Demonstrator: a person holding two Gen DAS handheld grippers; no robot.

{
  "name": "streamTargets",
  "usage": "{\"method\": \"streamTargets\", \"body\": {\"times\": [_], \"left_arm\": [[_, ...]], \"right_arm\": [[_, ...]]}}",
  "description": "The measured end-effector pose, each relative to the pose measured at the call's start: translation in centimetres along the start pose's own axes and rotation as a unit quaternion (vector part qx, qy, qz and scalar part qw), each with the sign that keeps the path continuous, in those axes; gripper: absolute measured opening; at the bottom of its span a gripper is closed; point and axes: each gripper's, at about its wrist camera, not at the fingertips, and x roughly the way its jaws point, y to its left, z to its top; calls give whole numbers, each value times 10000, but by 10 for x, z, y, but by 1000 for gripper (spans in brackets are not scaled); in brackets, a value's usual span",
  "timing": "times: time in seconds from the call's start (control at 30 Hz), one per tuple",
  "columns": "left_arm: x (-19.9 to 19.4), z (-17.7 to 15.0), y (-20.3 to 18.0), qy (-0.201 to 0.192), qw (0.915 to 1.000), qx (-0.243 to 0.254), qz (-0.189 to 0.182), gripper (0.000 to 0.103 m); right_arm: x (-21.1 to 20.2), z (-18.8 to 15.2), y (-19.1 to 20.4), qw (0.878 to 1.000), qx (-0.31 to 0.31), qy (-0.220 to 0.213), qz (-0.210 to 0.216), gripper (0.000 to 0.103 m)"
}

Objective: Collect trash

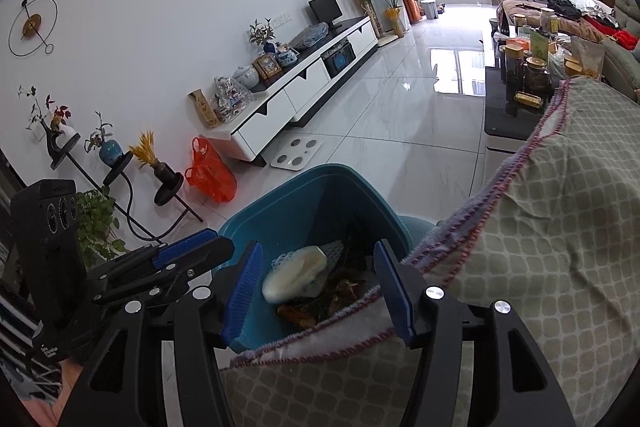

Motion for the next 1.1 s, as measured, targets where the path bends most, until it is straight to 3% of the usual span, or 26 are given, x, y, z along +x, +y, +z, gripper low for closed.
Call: {"method": "streamTargets", "body": {"times": [0.1, 0.3, 0.57, 0.83, 1.1], "left_arm": [[-7, -2, -4, -70, 9999, 63, -44, 39], [-28, -6, -17, -313, 9991, 231, -155, 59], [-50, -19, -49, -562, 9966, 538, -261, 99], [-56, -30, -86, -629, 9939, 790, -453, 99], [-57, -46, -146, -884, 9854, 1236, -763, 99]], "right_arm": [[-10, -4, -2, 10000, 23, -76, 4, 59], [-37, -14, 0, 9992, -161, -328, -141, 61], [-83, -39, -5, 9950, -276, -815, -503, 77], [-140, -76, -15, 9807, -290, -1458, -1273, 99], [-193, -116, -33, 9557, -49, -2005, -2153, 99]]}}
